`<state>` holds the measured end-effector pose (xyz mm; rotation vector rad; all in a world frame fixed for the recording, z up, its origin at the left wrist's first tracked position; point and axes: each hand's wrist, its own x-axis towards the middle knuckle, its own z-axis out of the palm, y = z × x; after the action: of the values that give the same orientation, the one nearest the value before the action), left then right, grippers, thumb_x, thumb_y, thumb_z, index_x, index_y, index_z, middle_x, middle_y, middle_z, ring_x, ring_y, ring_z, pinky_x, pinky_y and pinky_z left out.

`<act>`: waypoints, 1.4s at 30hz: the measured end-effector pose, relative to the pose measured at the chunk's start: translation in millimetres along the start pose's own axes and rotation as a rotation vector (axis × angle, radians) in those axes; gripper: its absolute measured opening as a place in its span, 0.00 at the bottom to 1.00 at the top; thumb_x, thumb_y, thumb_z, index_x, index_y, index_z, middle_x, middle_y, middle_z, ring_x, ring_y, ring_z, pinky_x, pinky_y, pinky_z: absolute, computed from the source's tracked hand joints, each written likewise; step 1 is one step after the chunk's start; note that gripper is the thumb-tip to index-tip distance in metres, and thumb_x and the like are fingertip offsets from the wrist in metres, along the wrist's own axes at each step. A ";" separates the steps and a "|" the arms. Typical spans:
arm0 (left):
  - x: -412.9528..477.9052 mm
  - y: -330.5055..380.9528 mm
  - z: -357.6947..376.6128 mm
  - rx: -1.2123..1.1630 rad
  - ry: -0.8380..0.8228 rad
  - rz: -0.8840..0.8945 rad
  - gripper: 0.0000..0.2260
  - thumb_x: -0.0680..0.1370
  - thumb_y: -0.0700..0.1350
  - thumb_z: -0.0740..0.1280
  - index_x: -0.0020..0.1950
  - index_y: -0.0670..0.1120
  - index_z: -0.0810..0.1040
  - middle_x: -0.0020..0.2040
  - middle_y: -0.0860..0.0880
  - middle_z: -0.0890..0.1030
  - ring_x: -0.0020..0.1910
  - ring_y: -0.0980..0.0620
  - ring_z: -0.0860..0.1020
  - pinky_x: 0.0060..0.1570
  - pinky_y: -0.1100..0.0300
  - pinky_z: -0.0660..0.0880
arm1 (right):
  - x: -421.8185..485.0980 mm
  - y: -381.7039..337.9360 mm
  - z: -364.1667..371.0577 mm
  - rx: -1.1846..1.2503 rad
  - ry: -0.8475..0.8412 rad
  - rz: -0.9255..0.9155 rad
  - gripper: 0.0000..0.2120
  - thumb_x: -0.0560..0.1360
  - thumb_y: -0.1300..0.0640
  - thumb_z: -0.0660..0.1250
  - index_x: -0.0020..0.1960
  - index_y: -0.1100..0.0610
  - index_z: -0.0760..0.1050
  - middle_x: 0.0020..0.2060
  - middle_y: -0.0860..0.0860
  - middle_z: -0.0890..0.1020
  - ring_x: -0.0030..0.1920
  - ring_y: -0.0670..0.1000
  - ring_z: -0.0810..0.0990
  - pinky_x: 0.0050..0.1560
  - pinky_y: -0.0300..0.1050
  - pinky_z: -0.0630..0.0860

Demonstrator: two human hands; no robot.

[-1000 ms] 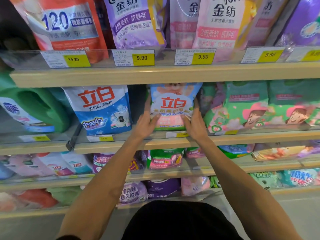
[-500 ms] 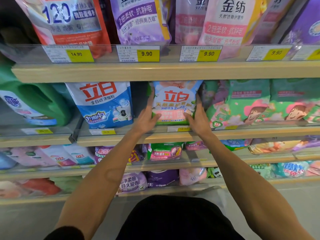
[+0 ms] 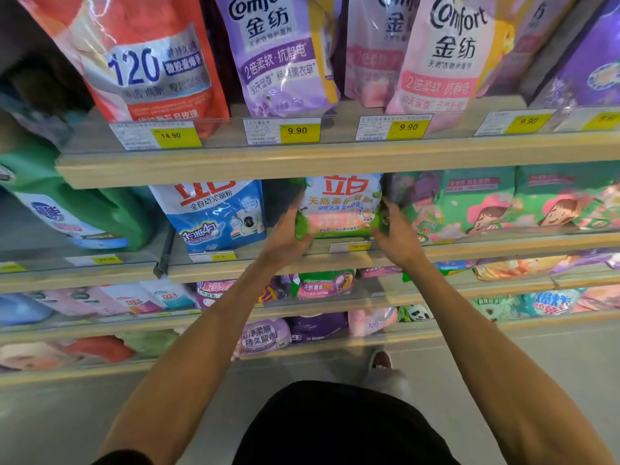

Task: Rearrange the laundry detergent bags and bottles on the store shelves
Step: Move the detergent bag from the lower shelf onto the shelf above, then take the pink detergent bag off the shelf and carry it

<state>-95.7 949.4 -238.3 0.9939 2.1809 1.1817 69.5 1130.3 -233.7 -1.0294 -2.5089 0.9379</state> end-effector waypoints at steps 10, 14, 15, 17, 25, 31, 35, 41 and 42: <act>-50.9 21.3 -18.9 0.424 -0.122 0.011 0.22 0.80 0.40 0.65 0.74 0.42 0.69 0.74 0.40 0.67 0.75 0.42 0.64 0.74 0.47 0.64 | -59.5 -29.7 -12.8 -0.571 -0.340 0.046 0.28 0.77 0.47 0.69 0.73 0.56 0.67 0.72 0.59 0.66 0.74 0.64 0.61 0.70 0.65 0.65; -80.8 27.6 -26.2 0.703 -0.145 -0.039 0.21 0.81 0.48 0.63 0.74 0.49 0.68 0.76 0.43 0.64 0.74 0.41 0.64 0.71 0.41 0.66 | -86.0 -43.4 -22.8 -0.652 -0.365 0.002 0.29 0.78 0.45 0.67 0.74 0.56 0.65 0.73 0.60 0.64 0.75 0.63 0.59 0.71 0.66 0.62; -89.0 29.7 -28.8 0.772 -0.135 -0.038 0.21 0.81 0.49 0.63 0.74 0.49 0.68 0.75 0.43 0.64 0.74 0.41 0.64 0.70 0.42 0.66 | -92.8 -47.4 -26.0 -0.668 -0.370 -0.003 0.30 0.78 0.45 0.66 0.75 0.56 0.64 0.74 0.60 0.63 0.75 0.63 0.59 0.71 0.66 0.62; -105.5 34.7 -35.2 0.876 -0.113 -0.053 0.21 0.81 0.52 0.61 0.73 0.50 0.68 0.74 0.43 0.66 0.73 0.41 0.65 0.69 0.42 0.66 | -107.4 -57.2 -33.0 -0.693 -0.374 -0.012 0.29 0.79 0.45 0.64 0.75 0.56 0.63 0.74 0.59 0.62 0.75 0.63 0.59 0.72 0.64 0.62; -204.6 44.5 -76.1 1.029 -0.057 -0.131 0.24 0.81 0.54 0.62 0.76 0.50 0.65 0.77 0.42 0.62 0.77 0.38 0.59 0.73 0.37 0.61 | -180.2 -105.9 -39.4 -0.749 -0.379 -0.084 0.27 0.79 0.45 0.63 0.74 0.55 0.64 0.74 0.59 0.62 0.74 0.62 0.61 0.71 0.62 0.63; -303.5 36.6 -120.0 1.082 0.035 -0.256 0.25 0.81 0.55 0.61 0.77 0.49 0.64 0.75 0.43 0.65 0.75 0.39 0.63 0.70 0.40 0.65 | -230.4 -163.0 -8.5 -0.738 -0.420 -0.234 0.29 0.78 0.42 0.64 0.75 0.54 0.64 0.72 0.58 0.65 0.73 0.62 0.64 0.71 0.62 0.64; -367.7 24.4 -154.1 1.080 0.113 -0.381 0.23 0.80 0.56 0.61 0.73 0.51 0.68 0.72 0.46 0.70 0.72 0.43 0.68 0.67 0.45 0.68 | -263.7 -205.4 19.6 -0.691 -0.482 -0.358 0.28 0.78 0.42 0.65 0.74 0.53 0.65 0.71 0.57 0.67 0.72 0.61 0.65 0.70 0.60 0.65; -455.9 15.9 -204.7 0.992 0.299 -0.522 0.19 0.77 0.56 0.61 0.67 0.52 0.74 0.66 0.48 0.75 0.67 0.43 0.73 0.65 0.46 0.70 | -301.9 -269.8 56.8 -0.692 -0.544 -0.524 0.29 0.78 0.42 0.64 0.75 0.53 0.63 0.72 0.58 0.66 0.72 0.62 0.65 0.69 0.59 0.66; -467.8 14.7 -212.9 0.970 0.322 -0.539 0.19 0.78 0.55 0.61 0.67 0.52 0.74 0.66 0.48 0.75 0.68 0.43 0.73 0.65 0.47 0.71 | -307.2 -281.4 61.8 -0.692 -0.551 -0.542 0.30 0.78 0.42 0.64 0.75 0.53 0.62 0.73 0.58 0.66 0.72 0.62 0.64 0.69 0.59 0.65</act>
<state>59.7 483.0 -87.6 0.4421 3.0744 -0.0249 110.5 734.1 -96.7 -0.1527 -3.4225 0.1845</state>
